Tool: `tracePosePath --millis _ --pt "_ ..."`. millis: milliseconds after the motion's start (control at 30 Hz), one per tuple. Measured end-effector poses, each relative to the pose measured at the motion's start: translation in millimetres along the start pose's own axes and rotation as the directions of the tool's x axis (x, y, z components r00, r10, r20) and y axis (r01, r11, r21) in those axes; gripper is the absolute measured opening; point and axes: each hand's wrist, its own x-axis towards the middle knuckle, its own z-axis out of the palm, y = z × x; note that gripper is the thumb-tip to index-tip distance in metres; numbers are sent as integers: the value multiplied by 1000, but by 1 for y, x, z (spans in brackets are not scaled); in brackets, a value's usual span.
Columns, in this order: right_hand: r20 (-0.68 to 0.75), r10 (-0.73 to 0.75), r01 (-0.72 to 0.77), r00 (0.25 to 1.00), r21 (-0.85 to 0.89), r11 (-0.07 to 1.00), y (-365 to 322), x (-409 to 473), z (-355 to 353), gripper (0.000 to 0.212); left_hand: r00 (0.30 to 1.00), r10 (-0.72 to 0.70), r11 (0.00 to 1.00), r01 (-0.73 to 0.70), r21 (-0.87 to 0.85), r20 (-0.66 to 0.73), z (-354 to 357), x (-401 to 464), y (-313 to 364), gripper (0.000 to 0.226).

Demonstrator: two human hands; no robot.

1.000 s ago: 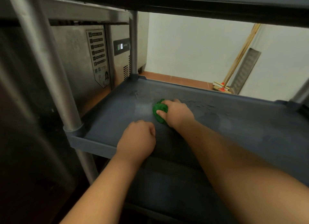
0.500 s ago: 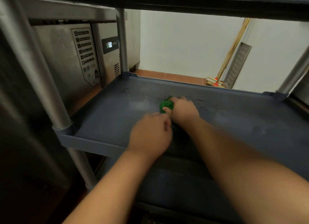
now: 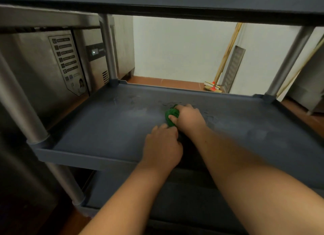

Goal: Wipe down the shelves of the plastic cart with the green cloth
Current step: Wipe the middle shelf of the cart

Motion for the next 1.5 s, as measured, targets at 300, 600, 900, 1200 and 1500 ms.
tracePosePath --millis 300,600,900,1200,1500 --pt "33 112 -111 993 -25 993 53 -6 -24 50 994 -21 995 31 -95 110 14 5 -4 31" --pt "17 119 -119 993 -2 993 78 -14 -28 46 989 61 998 -61 -8 135 35 10 55 33" --pt "-19 226 -227 974 -47 973 141 -32 -50 53 986 2 989 -27 147 167 28 6 77 32" --pt "-24 266 -266 964 -43 963 177 -40 -63 52 957 125 992 -127 -9 262 54 6 99 47" --pt "-72 365 -369 928 -56 928 236 -67 -87 49 958 109 994 -104 -33 264 53 5 99 46"
